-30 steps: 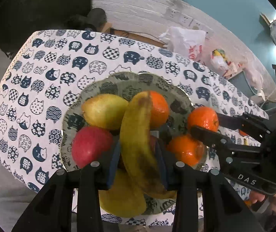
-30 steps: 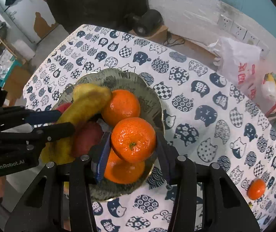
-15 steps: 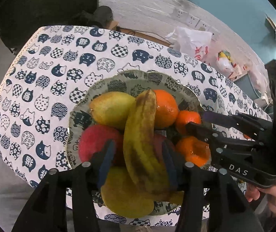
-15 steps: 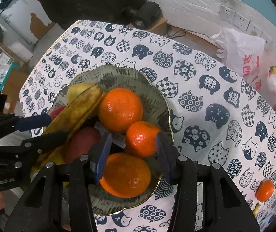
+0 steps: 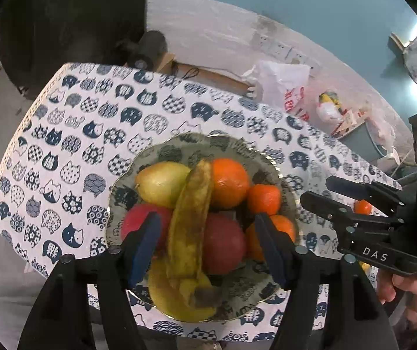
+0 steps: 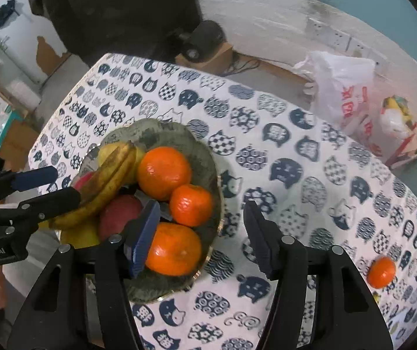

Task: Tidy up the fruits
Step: 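Withdraw both open tools toward the last banana and tangerine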

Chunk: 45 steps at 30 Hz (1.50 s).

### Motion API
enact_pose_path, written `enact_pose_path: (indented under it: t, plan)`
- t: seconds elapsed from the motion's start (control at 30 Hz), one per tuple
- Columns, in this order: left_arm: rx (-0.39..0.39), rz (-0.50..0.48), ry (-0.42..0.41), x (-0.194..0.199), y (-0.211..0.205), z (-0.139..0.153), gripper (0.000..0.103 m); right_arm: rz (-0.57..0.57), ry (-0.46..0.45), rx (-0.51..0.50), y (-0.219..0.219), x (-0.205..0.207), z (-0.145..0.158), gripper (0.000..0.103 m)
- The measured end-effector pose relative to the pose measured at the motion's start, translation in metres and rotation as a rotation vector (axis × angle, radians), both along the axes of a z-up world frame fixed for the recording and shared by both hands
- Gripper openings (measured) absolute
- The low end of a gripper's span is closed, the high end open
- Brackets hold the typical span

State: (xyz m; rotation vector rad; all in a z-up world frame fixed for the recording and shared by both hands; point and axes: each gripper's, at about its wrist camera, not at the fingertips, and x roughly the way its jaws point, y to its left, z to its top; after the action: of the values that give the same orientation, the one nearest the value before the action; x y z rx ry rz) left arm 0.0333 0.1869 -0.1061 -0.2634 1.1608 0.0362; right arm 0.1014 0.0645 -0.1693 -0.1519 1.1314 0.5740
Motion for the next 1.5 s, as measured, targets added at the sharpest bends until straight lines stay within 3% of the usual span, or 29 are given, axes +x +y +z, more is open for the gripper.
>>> enact_pose_path:
  t: [0.37,0.9,1.2,1.5]
  plan:
    - [0.001,-0.128,-0.038,-0.007,-0.055,0.021,0.073,-0.075,-0.017,-0.052,-0.055,-0.021,0.013,0.063]
    - [0.065,-0.363,-0.033,-0.020,-0.158,0.023,0.079,-0.294,0.013,-0.071,-0.186,-0.048,0.022,0.065]
    - [0.091,-0.481,0.014,-0.021,-0.215,0.004,0.081,-0.436,0.042,-0.064,-0.259,-0.065,0.012,0.068]
    - [0.151,-0.557,0.053,-0.018,-0.256,-0.030,0.081,-0.485,0.120,-0.106,-0.286,-0.075,-0.027,0.068]
